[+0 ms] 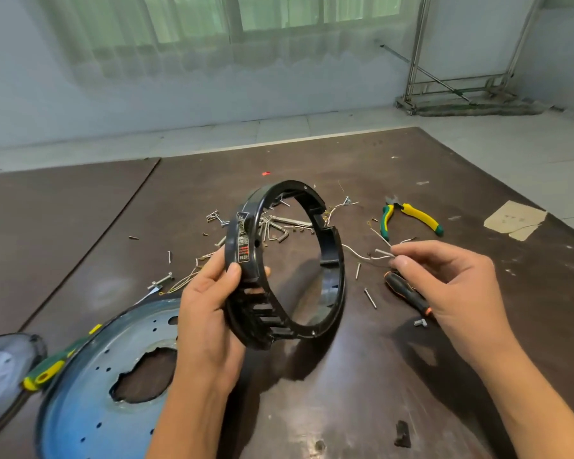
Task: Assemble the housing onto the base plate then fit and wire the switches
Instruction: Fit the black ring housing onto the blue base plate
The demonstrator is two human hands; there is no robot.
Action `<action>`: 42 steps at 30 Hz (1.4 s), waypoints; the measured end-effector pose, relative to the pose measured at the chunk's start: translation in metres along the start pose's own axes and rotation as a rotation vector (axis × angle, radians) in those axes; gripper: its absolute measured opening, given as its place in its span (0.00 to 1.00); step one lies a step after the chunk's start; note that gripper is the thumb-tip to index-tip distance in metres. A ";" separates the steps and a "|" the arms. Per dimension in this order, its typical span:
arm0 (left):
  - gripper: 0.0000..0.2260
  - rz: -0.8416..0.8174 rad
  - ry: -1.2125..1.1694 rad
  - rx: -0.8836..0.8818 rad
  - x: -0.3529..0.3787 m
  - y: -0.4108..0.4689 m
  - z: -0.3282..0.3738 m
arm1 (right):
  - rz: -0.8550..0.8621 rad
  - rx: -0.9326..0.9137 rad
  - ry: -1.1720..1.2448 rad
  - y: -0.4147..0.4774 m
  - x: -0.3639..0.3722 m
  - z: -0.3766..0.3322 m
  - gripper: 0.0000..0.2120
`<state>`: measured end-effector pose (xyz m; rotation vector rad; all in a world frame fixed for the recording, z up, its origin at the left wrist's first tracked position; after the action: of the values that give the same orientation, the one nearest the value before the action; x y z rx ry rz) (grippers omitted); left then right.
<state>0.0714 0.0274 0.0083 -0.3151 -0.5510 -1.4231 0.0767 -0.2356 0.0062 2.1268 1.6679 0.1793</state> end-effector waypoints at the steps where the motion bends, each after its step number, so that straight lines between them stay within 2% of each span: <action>1: 0.17 -0.003 -0.008 -0.003 -0.001 0.001 -0.001 | 0.002 0.004 0.019 0.000 0.001 -0.001 0.09; 6: 0.19 -0.082 -0.009 -0.007 -0.003 0.002 -0.003 | -0.007 0.021 0.045 -0.001 0.002 0.001 0.11; 11: 0.21 -0.127 -0.125 -0.043 -0.010 0.002 -0.006 | -0.020 0.044 0.061 0.000 0.003 0.007 0.11; 16: 0.23 -0.177 -0.273 -0.081 -0.014 0.000 -0.008 | 0.049 0.049 0.030 0.005 0.002 0.008 0.10; 18: 0.22 -0.198 -0.295 -0.084 -0.018 -0.001 -0.008 | 0.102 0.113 0.005 0.007 0.002 0.014 0.13; 23: 0.29 -0.300 -0.301 -0.091 -0.017 -0.003 -0.007 | 0.147 0.309 0.291 0.007 0.008 0.015 0.18; 25: 0.30 -0.320 -0.306 -0.096 -0.017 -0.003 -0.010 | 0.115 0.327 0.298 0.006 0.009 0.011 0.29; 26: 0.30 -0.354 -0.334 -0.104 -0.016 -0.004 -0.011 | 0.106 0.315 0.280 0.007 0.009 0.010 0.30; 28: 0.26 -0.427 -0.384 -0.110 -0.015 -0.005 -0.012 | 0.066 0.276 0.316 0.008 0.007 0.006 0.25; 33: 0.18 -0.346 -0.010 0.036 -0.018 -0.006 -0.012 | 0.052 0.288 0.666 0.009 0.006 0.000 0.16; 35: 0.21 -0.365 0.087 0.052 -0.017 -0.005 -0.009 | 0.012 0.285 0.731 0.011 0.005 -0.003 0.09; 37: 0.24 -0.406 0.166 0.035 -0.018 -0.004 -0.005 | -0.021 0.284 0.767 0.012 0.001 -0.006 0.09; 39: 0.22 -0.451 0.283 0.011 -0.020 -0.003 0.000 | -0.029 0.274 0.798 0.013 -0.002 -0.010 0.10; 42: 0.19 -0.541 0.466 -0.013 -0.021 -0.005 0.002 | 0.014 0.229 0.784 0.015 -0.006 -0.013 0.19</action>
<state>0.0650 0.0451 -0.0021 0.1766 -0.2462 -1.9476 0.0833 -0.2410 0.0250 2.4063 2.1623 0.9733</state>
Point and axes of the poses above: each hand's wrist, its own y-axis towards the middle knuckle, its own x-axis out of the palm, z = x × y, the point moved 1 cm from there along y, towards the middle knuckle, and after that the axes turned 5 degrees about -y, right-handed, at the moved point
